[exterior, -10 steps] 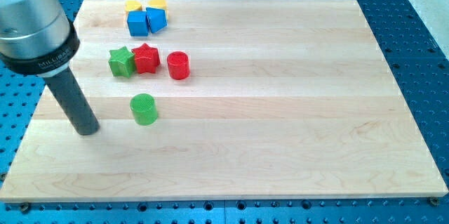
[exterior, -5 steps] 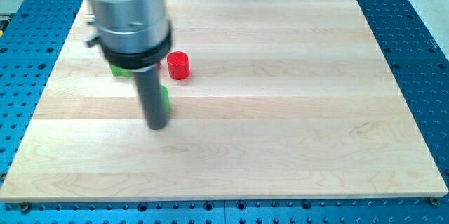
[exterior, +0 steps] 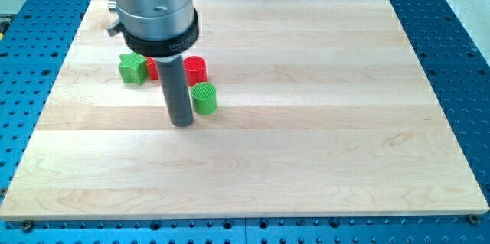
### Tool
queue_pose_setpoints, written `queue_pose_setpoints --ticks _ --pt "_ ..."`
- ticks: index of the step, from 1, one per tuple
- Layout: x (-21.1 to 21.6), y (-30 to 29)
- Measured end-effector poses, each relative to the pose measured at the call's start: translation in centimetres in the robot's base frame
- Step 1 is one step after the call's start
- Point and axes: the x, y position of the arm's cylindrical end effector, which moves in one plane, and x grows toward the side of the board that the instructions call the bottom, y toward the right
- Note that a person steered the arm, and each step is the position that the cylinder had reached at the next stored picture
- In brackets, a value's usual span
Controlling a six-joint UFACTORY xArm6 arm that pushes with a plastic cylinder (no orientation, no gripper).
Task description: Push the green circle into the red circle
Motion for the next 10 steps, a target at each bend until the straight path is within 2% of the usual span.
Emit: queue_pose_setpoints --ticks 1,2,4,6,7,10 --pt "0.4 2.4" --pt "0.4 1.8" --pt "-3.7 3.2" --pt "-4.9 4.3" --pt "-6.7 7.1" --pt "-9.9 2.3"
